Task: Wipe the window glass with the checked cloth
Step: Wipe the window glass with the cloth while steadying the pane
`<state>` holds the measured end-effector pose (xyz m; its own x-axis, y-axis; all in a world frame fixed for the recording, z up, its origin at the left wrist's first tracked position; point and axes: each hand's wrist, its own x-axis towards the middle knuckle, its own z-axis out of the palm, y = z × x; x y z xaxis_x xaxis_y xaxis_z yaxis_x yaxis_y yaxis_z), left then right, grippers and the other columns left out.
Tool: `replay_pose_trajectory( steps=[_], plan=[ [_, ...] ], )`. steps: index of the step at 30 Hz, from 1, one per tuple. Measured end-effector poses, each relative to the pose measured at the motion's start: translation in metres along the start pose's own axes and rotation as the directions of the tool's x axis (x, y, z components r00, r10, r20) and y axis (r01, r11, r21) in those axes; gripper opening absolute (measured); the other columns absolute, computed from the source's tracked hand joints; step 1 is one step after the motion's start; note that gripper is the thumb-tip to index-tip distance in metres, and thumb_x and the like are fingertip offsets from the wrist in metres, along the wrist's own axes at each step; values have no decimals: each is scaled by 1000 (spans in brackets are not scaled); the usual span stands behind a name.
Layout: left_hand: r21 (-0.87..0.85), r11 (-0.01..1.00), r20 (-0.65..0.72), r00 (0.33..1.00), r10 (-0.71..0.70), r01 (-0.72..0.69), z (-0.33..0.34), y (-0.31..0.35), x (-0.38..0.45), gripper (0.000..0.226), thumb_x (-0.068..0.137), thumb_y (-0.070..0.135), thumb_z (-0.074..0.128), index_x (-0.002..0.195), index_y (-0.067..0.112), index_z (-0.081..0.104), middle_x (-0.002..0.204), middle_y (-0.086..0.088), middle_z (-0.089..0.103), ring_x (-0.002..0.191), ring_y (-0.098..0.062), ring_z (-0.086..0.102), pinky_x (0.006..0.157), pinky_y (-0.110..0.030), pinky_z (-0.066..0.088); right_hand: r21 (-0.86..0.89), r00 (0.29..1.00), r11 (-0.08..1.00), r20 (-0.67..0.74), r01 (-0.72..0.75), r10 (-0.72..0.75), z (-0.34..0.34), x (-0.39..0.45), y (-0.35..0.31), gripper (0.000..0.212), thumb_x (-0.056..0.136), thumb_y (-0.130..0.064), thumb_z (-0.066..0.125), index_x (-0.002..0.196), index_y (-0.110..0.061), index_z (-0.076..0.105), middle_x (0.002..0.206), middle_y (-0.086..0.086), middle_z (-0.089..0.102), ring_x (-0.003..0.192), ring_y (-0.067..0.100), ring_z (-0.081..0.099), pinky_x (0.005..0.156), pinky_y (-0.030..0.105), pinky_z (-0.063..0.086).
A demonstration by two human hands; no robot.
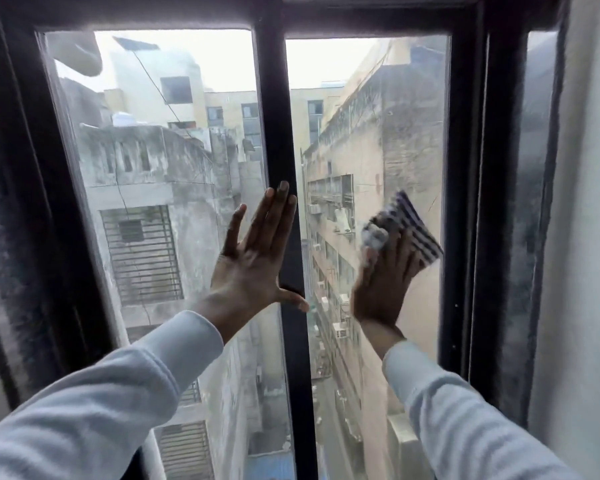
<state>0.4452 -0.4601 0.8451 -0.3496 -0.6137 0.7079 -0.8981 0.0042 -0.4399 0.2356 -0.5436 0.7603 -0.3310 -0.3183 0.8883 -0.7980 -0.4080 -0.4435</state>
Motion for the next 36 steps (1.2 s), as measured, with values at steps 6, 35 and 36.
replay_pose_trajectory(
  steps=[6,35,36],
  plan=[
    [33,999,27,1000,-3,2,-3,3,2,175,48,110,43,158,5,-44,169,-13,-49,167,-29,-28,129,-55,-25,-20,775,811,310,585,-551,8,-67,17,57,114,-43,22,170,-30,22,181,1,18,169,28,5,129,60,24],
    [165,975,66,985,-159,146,-34,28,-8,180,42,107,50,168,4,-26,181,-11,-27,171,-25,-14,133,-56,0,42,986,999,163,25,-31,-18,8,-10,56,114,-39,33,168,-24,36,178,2,29,167,28,20,136,51,13],
    [166,973,60,983,-175,163,-38,30,-9,178,45,107,52,169,4,-23,182,-11,-24,172,-25,-11,131,-54,1,128,975,987,214,-92,63,-22,-4,-19,57,114,-43,30,168,-24,34,179,1,28,167,26,19,137,47,10]
  ],
)
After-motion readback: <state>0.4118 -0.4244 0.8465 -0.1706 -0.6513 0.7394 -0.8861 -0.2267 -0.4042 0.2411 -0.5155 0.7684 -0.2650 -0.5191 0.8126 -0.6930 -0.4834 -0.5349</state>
